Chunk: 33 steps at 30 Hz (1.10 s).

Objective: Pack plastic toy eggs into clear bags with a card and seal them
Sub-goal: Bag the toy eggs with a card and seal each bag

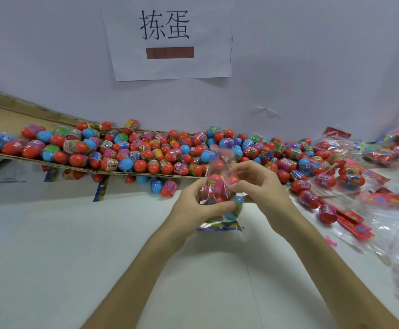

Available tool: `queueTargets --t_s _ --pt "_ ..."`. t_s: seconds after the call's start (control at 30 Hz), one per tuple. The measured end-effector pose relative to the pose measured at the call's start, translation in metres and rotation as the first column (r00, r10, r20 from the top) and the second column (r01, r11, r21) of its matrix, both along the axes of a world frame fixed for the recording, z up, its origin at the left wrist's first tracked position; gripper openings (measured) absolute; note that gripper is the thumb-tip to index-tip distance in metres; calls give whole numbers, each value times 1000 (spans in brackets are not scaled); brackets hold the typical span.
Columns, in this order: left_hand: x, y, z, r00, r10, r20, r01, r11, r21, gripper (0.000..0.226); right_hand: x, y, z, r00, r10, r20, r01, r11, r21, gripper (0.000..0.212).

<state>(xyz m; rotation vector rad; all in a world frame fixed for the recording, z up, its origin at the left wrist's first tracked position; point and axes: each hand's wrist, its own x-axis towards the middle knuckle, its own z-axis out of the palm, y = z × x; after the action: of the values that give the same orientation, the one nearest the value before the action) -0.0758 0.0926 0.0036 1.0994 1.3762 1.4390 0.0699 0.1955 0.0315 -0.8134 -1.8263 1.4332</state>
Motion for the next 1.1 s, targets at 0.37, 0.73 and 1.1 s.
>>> queueTargets --t_s 0.37,0.73,1.1 --pt "7 -1 5 990 139 -1 -139 988 70 36 -4 -6 -2 989 -101 -107 99 995 -26 25" --pt "7 -4 9 974 219 53 -224 968 111 22 -4 -7 -4 998 -57 -8 57 997 44 5" --pt "8 0 7 929 280 243 -274 960 -57 16 -5 -11 -5 996 -36 -86 41 997 61 16"
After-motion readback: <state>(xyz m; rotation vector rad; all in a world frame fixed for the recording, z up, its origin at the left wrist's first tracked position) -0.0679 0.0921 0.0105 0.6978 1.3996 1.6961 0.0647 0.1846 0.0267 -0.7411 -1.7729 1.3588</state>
